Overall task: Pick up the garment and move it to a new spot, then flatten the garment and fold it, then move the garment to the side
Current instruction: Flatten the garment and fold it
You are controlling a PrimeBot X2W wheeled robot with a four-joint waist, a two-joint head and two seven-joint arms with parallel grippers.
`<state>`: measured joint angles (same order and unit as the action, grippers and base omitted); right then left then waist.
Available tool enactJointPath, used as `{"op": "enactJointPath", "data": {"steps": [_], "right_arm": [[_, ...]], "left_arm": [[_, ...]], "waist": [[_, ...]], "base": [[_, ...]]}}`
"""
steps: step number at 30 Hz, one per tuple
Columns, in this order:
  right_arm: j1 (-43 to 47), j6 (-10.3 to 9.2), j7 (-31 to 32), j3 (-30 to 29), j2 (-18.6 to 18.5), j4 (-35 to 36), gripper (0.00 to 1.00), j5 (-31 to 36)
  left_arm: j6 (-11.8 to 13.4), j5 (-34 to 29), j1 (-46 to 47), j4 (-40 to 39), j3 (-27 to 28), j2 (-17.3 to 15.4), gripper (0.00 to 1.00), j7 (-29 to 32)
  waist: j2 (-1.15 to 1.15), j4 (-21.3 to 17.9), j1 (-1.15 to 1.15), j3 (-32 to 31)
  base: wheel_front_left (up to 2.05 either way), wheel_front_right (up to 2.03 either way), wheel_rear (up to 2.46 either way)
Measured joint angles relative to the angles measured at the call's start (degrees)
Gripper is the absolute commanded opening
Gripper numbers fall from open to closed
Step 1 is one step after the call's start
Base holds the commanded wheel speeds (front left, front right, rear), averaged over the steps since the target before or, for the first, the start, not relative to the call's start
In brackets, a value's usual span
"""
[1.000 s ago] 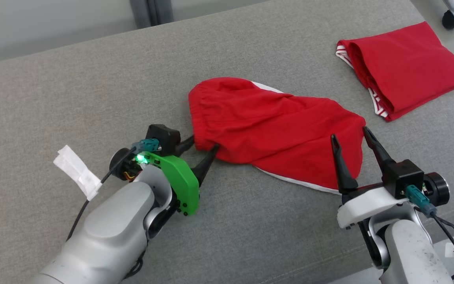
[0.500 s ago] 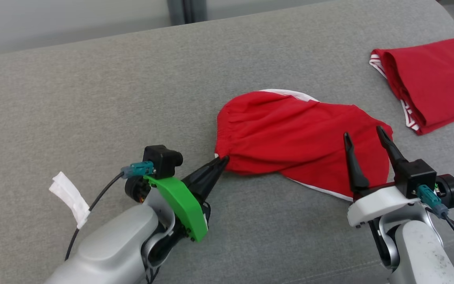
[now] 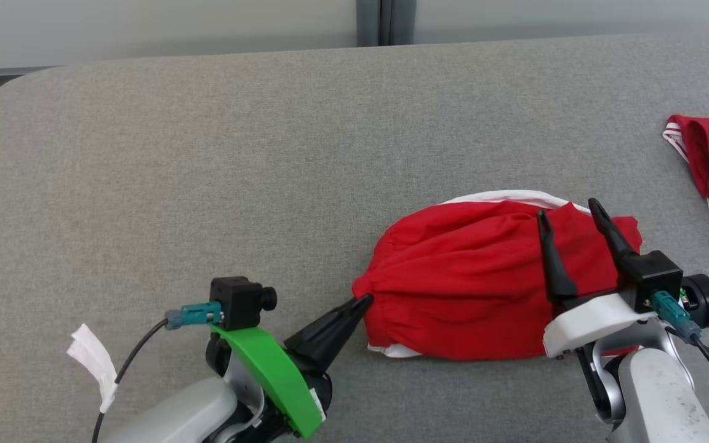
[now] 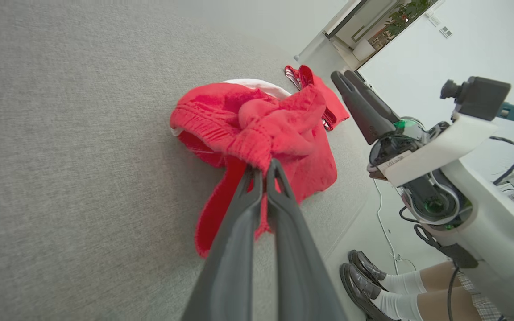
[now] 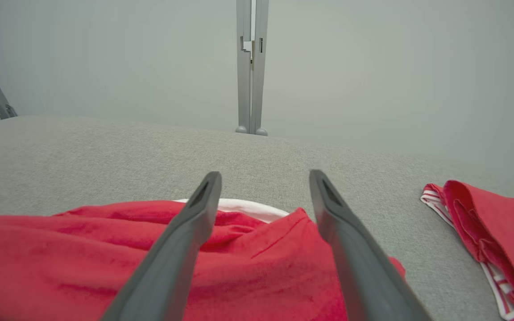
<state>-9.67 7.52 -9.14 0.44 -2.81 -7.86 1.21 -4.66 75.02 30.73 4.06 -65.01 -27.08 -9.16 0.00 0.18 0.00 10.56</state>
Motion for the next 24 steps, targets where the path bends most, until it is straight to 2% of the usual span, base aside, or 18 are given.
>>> {"op": "enactJointPath", "data": {"steps": [4,9,15,20,21,22,24], "right_arm": [[-0.08,0.01,0.04,0.48,0.0,0.41,1.0,-0.11],[-0.77,0.0,-0.02,1.04,-0.01,0.44,1.0,-0.3],[-1.34,0.01,-0.13,1.96,-0.01,0.3,1.0,-0.57],[-1.32,0.0,-0.31,1.42,-0.02,0.04,1.0,-0.52],[-1.32,0.01,-0.31,1.27,-0.02,0.02,1.0,-0.49],[-1.31,0.0,-0.3,1.24,-0.03,-0.05,1.0,-0.43],[-1.3,0.01,-0.27,1.29,-0.01,-0.16,1.0,-0.42]], "left_arm": [[2.2,-0.05,0.97,4.95,0.92,0.41,0.0,0.26],[4.21,-0.75,4.94,17.7,2.38,4.46,0.0,-0.74],[3.78,-1.14,9.14,31.0,3.42,8.46,0.0,-1.76],[2.79,-2.52,11.51,37.73,5.21,10.39,0.0,-4.43],[2.42,-2.79,11.71,38.71,5.35,10.84,0.44,-4.59],[2.08,-3.35,11.73,39.55,5.43,11.29,1.0,-5.01],[1.29,-4.21,11.76,40.72,5.7,11.94,1.0,-5.34]], "waist": [[0.0,-0.1,0.0,0.32],[0.0,-1.72,0.0,1.29],[0.0,-4.15,0.0,2.35],[0.0,-4.81,0.0,2.69],[0.0,-4.69,0.0,2.62],[0.0,-4.53,0.0,2.5],[0.0,-4.18,0.0,2.19]], "base": [[0.0,0.0,0.0],[0.0,0.0,0.0],[0.0,0.0,0.0],[0.0,0.0,0.0],[0.0,0.0,0.0],[0.0,0.0,0.0],[0.0,0.0,0.0]]}}
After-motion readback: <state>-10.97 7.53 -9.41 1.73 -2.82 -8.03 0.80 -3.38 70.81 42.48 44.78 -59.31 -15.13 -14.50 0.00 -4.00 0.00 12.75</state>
